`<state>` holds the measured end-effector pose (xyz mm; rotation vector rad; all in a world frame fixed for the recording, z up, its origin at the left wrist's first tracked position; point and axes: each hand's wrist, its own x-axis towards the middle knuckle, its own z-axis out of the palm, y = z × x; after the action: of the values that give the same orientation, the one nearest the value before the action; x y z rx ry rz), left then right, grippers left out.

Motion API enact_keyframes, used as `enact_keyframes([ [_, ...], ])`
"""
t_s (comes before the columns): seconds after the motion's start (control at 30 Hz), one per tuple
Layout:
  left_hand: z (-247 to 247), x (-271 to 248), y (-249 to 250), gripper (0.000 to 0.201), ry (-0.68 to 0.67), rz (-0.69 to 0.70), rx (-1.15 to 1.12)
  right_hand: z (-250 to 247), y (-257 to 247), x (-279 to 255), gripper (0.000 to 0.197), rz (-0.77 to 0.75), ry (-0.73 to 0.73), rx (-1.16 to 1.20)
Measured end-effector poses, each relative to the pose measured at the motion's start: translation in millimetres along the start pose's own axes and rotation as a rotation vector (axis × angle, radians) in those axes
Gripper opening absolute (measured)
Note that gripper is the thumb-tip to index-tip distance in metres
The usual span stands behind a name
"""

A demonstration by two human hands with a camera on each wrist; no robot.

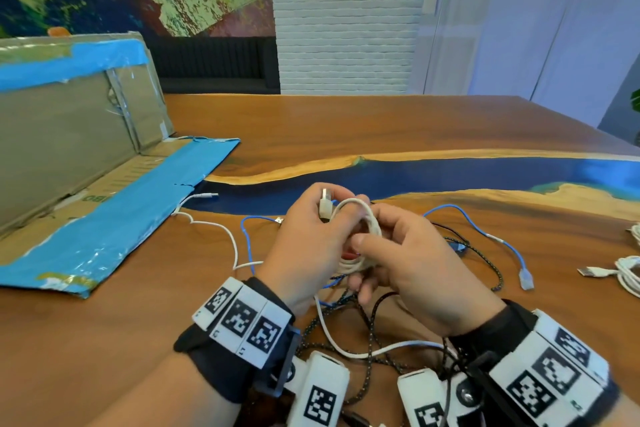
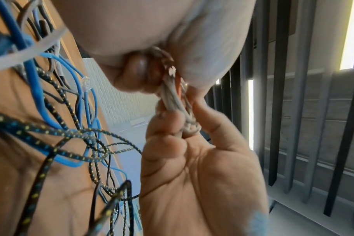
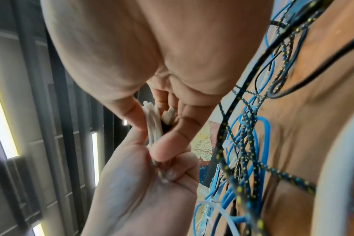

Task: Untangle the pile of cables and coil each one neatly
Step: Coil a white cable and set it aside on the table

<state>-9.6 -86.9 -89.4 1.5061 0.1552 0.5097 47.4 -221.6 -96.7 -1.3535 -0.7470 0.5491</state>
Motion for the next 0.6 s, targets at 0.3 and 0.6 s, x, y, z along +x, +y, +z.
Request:
enact_keyframes([
  [0.3, -4, 0, 8, 0.032, -0.093, -0.117, -0.25, -21, -7, 6, 0.026, -0.002, 0.124, 0.24],
  [0.6, -2, 2, 6, 0.024, 0.019, -0.14, -0.202, -27, -3, 8, 0.021, 0.023, 0.159, 0.106],
])
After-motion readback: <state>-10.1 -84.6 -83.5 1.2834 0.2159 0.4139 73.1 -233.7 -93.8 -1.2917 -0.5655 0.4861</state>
